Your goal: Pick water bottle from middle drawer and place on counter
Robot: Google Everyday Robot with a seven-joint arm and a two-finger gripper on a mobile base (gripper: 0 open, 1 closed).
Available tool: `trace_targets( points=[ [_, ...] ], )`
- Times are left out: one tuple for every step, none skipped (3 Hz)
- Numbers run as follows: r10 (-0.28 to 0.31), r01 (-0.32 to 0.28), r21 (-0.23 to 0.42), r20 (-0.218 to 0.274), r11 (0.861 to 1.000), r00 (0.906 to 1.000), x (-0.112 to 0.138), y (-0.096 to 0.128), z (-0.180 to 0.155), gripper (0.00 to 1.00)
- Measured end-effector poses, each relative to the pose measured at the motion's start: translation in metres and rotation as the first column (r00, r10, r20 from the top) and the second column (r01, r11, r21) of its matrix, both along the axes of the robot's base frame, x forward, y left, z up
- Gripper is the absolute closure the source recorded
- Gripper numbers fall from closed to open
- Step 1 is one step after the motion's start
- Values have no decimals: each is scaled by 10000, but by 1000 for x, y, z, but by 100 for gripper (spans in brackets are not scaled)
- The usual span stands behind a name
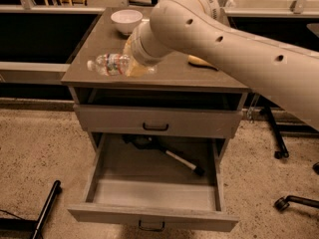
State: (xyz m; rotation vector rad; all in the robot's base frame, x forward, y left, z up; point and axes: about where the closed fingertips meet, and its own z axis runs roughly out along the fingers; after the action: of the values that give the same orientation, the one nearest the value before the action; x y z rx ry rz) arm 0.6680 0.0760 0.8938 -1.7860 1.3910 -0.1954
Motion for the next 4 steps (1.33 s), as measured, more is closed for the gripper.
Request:
trace_targets(
  points=[
    [-306,304,-104,-232,9995,9993,26,4,-1,100],
    [-578,573,-114,-528,9983,9969,49,2,-8,100],
    [-730,720,-170,-684,9973,9950,58,-1,-13,100],
    [-855,833,-308,-825,9961,9929,63,0,-17,81]
  ],
)
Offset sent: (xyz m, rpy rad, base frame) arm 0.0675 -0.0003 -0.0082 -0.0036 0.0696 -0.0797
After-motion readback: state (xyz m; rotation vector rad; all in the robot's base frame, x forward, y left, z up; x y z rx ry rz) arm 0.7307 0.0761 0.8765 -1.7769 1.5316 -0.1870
